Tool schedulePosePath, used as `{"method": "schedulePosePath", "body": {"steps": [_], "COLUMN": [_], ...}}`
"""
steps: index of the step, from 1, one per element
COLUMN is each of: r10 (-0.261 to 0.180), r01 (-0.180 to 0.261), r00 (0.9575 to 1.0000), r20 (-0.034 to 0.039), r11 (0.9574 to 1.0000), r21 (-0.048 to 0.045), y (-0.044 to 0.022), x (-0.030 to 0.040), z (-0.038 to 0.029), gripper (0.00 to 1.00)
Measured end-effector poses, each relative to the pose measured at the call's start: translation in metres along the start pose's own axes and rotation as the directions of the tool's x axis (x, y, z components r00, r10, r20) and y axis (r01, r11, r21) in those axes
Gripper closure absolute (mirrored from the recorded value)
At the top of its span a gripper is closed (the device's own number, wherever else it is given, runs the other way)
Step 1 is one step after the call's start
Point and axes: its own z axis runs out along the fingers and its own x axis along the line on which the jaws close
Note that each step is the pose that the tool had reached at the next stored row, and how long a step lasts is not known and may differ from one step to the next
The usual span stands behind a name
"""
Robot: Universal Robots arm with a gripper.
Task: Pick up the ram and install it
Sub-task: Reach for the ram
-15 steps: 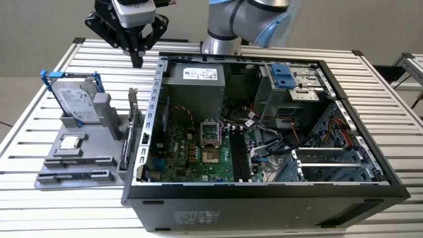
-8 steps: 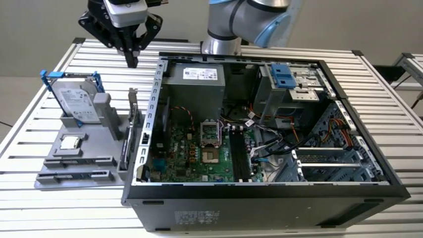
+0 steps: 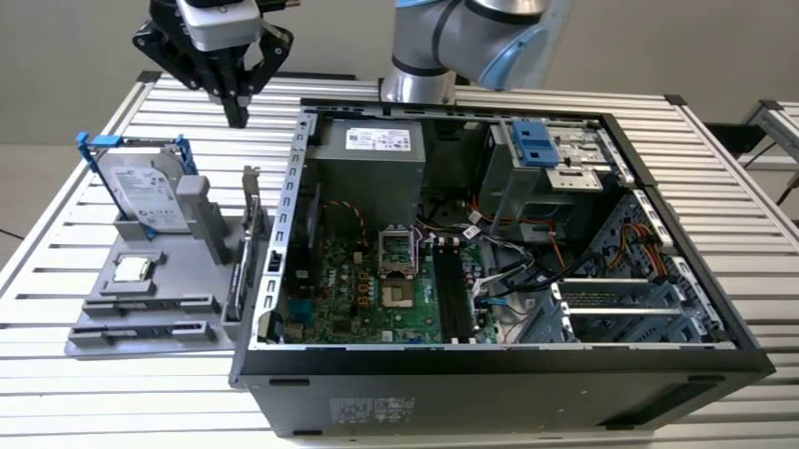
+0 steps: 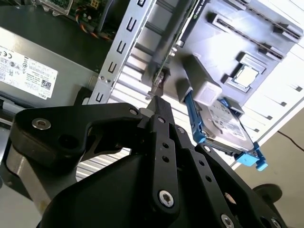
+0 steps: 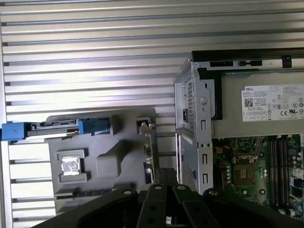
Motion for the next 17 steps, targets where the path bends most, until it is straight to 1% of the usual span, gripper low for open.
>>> {"method": "schedulePosePath", "body": {"steps": [17], "r10": [-0.016], "r01": [0.016], "r00": [0.9999], "r20": [-0.0008], "r11": [0.9999], "r21": [-0.0003], "y": [-0.0015], "x": [0.0227], "z": [-0.0005], "gripper": [1.0]}}
